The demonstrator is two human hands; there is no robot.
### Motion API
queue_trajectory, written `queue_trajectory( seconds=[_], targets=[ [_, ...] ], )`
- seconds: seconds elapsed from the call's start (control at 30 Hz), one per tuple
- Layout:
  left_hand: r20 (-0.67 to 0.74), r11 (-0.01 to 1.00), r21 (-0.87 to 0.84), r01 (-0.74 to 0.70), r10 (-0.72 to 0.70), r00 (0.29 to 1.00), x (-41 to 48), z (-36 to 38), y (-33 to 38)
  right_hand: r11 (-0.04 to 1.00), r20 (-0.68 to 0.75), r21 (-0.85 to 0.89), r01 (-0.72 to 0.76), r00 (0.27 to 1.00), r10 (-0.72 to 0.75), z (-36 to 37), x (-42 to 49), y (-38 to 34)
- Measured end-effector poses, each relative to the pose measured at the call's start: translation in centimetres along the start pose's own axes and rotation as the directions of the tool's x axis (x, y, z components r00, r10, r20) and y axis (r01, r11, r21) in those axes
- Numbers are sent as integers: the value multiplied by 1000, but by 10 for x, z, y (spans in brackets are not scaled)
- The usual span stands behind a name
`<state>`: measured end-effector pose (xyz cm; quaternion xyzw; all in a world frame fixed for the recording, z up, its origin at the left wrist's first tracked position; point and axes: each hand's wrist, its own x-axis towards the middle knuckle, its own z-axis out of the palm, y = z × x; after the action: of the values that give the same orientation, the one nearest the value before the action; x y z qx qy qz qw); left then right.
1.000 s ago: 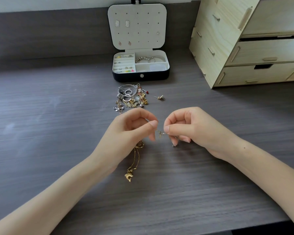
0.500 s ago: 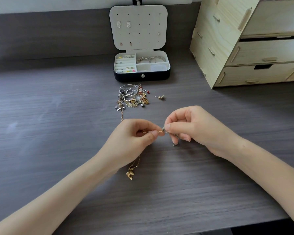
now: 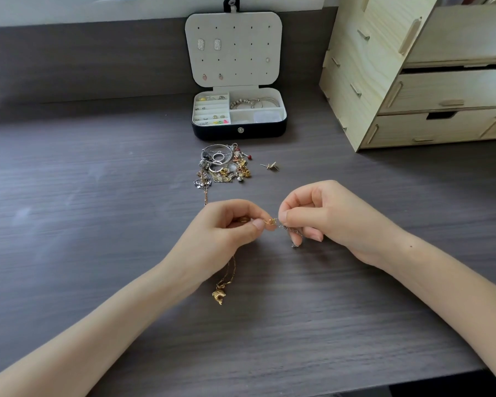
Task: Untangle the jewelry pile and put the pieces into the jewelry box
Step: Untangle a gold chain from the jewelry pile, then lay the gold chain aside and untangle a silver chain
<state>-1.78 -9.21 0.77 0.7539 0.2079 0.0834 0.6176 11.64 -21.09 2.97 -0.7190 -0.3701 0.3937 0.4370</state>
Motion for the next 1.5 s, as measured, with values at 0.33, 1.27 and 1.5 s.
queue_trajectory(
  seconds=[0.33, 1.27, 1.5],
  targets=[
    [-103, 994, 20, 106, -104, 989, 0, -2, 3, 990, -3, -9, 142, 990, -142, -1, 2, 9],
    [-214, 908, -416, -54, -40, 976, -30, -77, 30, 891, -77, -340, 300, 936, -345, 14, 10, 20],
    [-468, 853, -516, -77, -206, 859, -38, -137, 13, 889, -9, -330, 318, 940, -340, 37, 16, 0]
  ],
)
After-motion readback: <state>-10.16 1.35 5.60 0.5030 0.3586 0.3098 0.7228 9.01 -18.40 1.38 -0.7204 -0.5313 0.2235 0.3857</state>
